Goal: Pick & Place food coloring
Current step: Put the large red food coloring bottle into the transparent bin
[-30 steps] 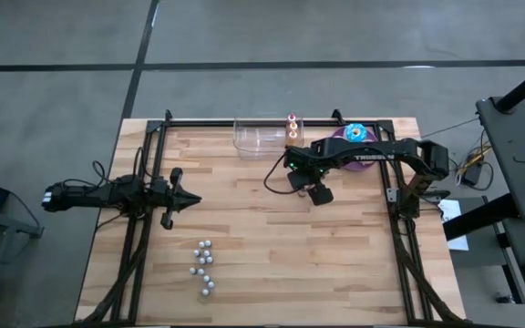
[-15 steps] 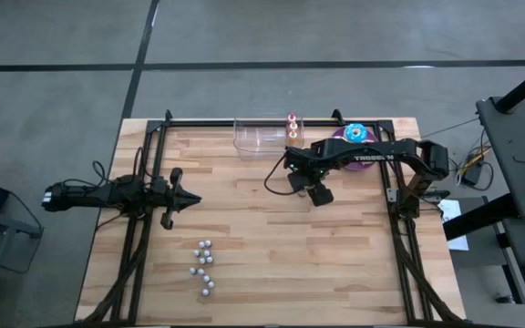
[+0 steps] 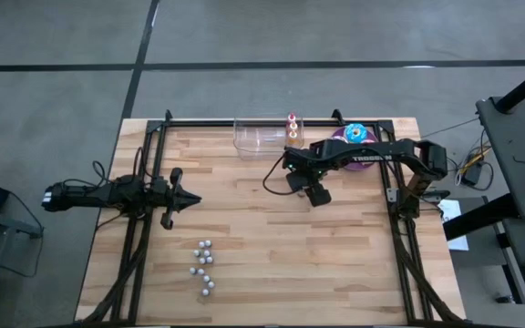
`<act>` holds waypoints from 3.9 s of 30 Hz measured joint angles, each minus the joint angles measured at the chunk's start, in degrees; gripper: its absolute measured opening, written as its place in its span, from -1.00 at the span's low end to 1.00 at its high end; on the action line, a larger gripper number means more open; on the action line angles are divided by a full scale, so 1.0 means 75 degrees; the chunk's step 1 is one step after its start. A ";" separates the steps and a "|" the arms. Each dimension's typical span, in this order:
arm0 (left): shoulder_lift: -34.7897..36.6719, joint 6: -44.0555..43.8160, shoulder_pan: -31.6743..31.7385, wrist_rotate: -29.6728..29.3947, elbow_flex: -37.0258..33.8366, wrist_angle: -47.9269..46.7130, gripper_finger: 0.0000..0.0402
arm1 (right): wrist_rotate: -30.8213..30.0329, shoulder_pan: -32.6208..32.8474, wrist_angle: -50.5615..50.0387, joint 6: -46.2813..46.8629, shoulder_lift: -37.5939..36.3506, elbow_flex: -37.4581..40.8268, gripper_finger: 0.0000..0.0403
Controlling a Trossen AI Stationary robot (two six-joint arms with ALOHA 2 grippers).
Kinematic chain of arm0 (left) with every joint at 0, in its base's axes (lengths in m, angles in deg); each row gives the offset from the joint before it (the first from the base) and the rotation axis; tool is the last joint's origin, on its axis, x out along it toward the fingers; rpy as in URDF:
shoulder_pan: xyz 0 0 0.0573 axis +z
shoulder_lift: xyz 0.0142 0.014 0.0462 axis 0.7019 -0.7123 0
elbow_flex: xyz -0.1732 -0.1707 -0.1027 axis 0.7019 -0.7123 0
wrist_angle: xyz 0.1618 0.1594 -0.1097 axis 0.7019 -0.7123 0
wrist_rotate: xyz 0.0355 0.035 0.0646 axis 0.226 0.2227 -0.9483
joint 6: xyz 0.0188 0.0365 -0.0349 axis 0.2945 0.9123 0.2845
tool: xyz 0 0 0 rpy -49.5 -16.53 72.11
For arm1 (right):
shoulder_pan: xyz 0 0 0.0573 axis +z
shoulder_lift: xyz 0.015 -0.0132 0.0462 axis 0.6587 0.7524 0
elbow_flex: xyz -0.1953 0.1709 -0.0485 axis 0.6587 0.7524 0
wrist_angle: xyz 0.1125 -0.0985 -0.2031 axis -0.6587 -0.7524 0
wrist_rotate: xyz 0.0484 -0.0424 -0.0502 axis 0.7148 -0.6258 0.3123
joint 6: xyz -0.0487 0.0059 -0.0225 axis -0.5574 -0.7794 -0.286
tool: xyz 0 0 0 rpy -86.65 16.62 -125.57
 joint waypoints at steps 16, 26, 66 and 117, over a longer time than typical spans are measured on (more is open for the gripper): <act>-0.0001 0.0000 0.0000 0.0000 0.0000 0.0000 -1.00 | 0.0020 -0.0003 -0.0011 0.0113 -0.0003 0.0047 -0.36; 0.0000 0.0000 -0.0002 0.0000 0.0002 -0.0003 -1.00 | -0.0006 -0.0113 -0.0252 0.0111 -0.0052 -0.0415 -0.49; 0.0001 0.0000 -0.0001 -0.0001 0.0001 0.0000 -1.00 | -0.0060 -0.2433 -0.1607 -0.0296 0.0604 -0.3863 -0.47; -0.0001 0.0000 0.0000 -0.0001 0.0000 0.0003 -1.00 | 0.0428 -0.2827 -0.1918 -0.0458 0.2098 -0.4109 -0.47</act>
